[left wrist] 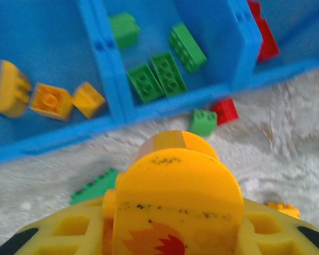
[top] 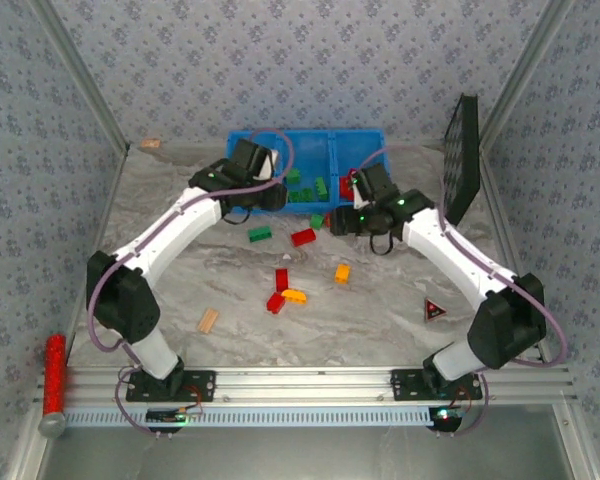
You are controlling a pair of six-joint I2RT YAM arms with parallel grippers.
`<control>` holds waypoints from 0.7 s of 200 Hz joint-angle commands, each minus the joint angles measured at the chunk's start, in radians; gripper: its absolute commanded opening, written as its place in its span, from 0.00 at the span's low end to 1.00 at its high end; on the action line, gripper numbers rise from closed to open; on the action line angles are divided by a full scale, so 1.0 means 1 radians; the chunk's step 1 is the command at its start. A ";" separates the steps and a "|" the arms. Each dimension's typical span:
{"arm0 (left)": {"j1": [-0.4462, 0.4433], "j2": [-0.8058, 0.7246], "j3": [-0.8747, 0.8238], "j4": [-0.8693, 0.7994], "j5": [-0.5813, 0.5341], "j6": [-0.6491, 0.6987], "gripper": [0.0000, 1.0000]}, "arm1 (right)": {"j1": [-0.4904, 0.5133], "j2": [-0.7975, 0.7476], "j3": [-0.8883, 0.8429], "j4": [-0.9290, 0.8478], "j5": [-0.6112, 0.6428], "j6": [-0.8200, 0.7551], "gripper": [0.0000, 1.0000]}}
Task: Sort the legos into containers by color
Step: Place the lego in the container.
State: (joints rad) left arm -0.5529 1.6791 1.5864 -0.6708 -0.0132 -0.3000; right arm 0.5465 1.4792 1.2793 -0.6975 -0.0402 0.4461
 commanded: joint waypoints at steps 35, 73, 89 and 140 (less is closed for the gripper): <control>0.123 0.212 0.206 -0.045 -0.035 -0.010 0.22 | 0.244 0.004 -0.061 -0.031 0.089 0.563 0.67; 0.150 0.452 0.471 -0.194 -0.074 0.046 0.21 | 0.369 0.055 -0.054 0.000 0.100 0.742 0.68; 0.167 0.503 0.497 -0.170 -0.055 0.036 0.22 | 0.417 0.089 -0.059 0.039 0.104 0.802 0.69; 0.226 0.648 0.540 -0.132 0.033 0.015 0.22 | 0.507 0.262 0.065 0.022 0.102 0.878 0.74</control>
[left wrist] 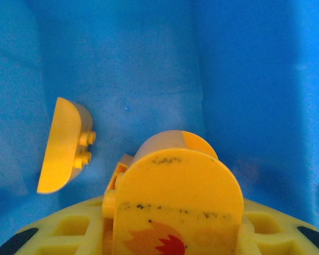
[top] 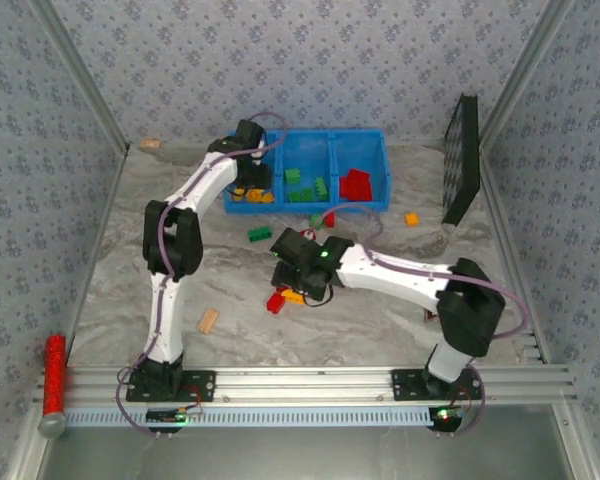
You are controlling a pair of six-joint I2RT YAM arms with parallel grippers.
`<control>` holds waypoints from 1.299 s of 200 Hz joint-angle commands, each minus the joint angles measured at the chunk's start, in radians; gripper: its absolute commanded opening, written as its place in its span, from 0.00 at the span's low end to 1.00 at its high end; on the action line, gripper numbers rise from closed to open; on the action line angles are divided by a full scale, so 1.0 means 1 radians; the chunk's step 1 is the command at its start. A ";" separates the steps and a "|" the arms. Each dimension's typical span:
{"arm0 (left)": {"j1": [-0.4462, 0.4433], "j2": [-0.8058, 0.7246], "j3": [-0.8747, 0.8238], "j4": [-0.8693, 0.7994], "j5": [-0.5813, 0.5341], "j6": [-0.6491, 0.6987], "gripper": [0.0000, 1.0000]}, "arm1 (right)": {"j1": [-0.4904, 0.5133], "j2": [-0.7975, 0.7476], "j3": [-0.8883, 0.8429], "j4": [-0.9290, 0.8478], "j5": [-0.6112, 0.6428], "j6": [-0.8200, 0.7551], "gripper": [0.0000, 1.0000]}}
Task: Sort the legos into containers by color
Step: Place the lego in the container, then pick up the lego from the bottom-center of the table.
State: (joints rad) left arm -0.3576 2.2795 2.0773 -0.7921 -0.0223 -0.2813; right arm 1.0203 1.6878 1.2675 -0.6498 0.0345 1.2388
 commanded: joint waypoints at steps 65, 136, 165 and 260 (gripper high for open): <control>0.040 0.061 -0.016 0.041 0.081 0.000 0.50 | 0.091 0.137 0.144 -0.069 0.046 0.134 0.77; 0.040 -0.051 -0.036 0.063 0.111 0.027 0.70 | 0.115 0.185 0.108 -0.027 0.025 0.206 0.77; 0.040 -0.136 -0.068 0.086 0.129 0.031 0.73 | 0.112 0.217 0.119 -0.008 0.016 0.211 0.77; 0.034 -0.529 -0.327 0.164 0.148 0.018 0.78 | 0.102 0.325 0.130 0.031 0.023 0.174 0.62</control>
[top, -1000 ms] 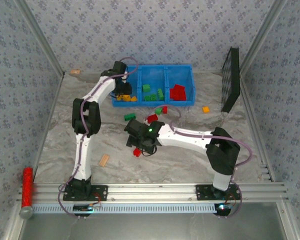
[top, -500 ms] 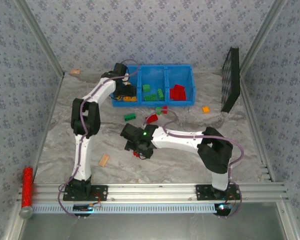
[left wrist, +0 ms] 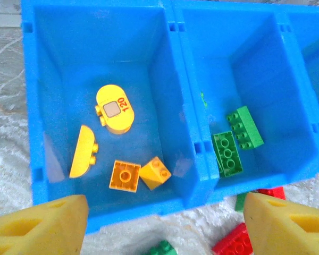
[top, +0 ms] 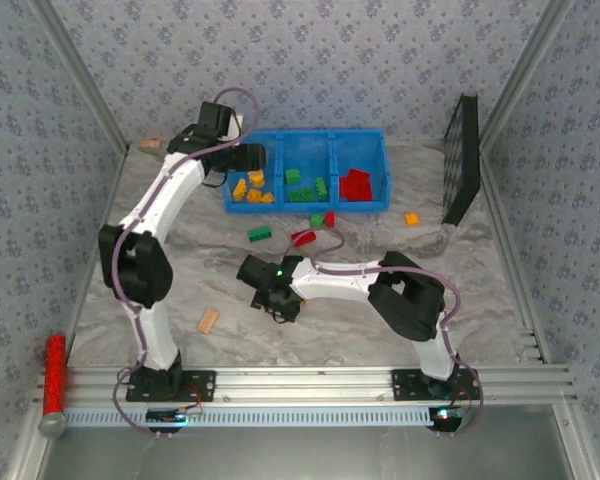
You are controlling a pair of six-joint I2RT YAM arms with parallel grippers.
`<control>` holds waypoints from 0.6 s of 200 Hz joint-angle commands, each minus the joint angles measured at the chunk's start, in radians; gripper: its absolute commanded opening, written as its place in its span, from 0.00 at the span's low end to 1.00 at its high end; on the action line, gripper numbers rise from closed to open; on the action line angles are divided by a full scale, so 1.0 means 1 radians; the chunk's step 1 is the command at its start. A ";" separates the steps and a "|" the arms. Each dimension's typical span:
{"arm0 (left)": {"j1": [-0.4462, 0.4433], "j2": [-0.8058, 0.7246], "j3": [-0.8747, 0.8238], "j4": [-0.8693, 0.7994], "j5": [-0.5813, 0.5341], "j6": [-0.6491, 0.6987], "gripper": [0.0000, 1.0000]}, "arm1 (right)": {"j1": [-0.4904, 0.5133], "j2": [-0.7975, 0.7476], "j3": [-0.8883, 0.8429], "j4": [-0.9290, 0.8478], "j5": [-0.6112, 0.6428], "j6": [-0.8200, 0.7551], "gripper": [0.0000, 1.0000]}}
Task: Sort the legos into containers by color
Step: Pick up the lego from the bottom-center of the table.
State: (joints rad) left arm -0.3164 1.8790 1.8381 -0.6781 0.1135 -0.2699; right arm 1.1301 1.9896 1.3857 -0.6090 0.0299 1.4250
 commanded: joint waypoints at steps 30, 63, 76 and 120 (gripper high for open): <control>-0.012 -0.245 -0.169 0.053 0.019 0.000 0.80 | -0.016 0.049 0.022 -0.021 0.030 -0.045 0.58; -0.052 -0.413 -0.296 0.005 -0.068 0.009 0.83 | -0.025 0.061 0.056 -0.086 0.087 -0.149 0.50; -0.066 -0.518 -0.413 0.020 -0.114 -0.004 0.85 | -0.036 0.053 0.049 -0.061 0.097 -0.194 0.44; -0.067 -0.738 -0.610 -0.094 -0.127 -0.030 0.85 | -0.042 0.064 0.114 -0.143 0.116 -0.332 0.28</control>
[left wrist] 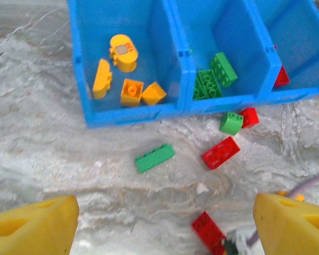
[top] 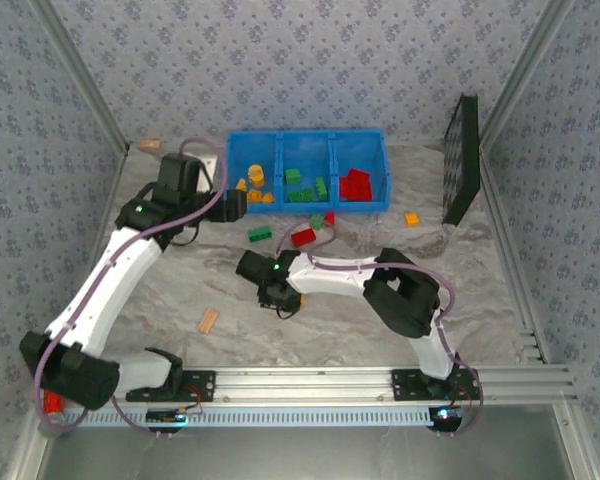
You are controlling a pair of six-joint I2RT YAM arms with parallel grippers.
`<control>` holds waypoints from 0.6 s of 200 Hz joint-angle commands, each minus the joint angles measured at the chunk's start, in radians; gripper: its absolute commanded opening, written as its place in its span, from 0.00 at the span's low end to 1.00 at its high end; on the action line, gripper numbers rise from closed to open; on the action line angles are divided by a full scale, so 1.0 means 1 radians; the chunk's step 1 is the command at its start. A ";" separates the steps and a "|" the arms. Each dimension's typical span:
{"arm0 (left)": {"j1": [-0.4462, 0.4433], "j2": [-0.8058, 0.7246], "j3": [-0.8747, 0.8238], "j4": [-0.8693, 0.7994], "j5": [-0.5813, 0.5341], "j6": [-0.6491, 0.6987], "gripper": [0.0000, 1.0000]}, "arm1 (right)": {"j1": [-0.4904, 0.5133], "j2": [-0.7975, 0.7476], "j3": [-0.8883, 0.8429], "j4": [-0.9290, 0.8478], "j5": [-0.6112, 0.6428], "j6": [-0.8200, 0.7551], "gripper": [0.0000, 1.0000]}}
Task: Sort the legos into containers by color
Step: Pick up the lego from the bottom-center of the table.
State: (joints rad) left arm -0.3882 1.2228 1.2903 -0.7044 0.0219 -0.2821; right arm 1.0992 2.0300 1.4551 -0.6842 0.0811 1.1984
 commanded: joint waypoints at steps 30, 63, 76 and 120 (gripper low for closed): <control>0.008 -0.185 -0.120 -0.147 -0.042 -0.005 0.85 | -0.012 0.001 0.034 -0.083 0.044 -0.170 0.23; 0.009 -0.265 -0.142 -0.204 -0.012 -0.001 0.86 | -0.002 -0.093 0.046 -0.138 0.058 -0.273 0.20; 0.009 -0.286 -0.146 -0.215 -0.003 -0.008 0.86 | -0.002 -0.138 0.059 -0.168 0.068 -0.326 0.20; 0.008 -0.352 -0.205 -0.220 0.029 -0.102 0.85 | -0.037 -0.323 0.075 -0.190 0.140 -0.614 0.19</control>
State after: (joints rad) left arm -0.3855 0.9005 1.1160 -0.8925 0.0151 -0.3134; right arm 1.0882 1.8294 1.4918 -0.8276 0.1322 0.8070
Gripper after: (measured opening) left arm 0.857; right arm 0.324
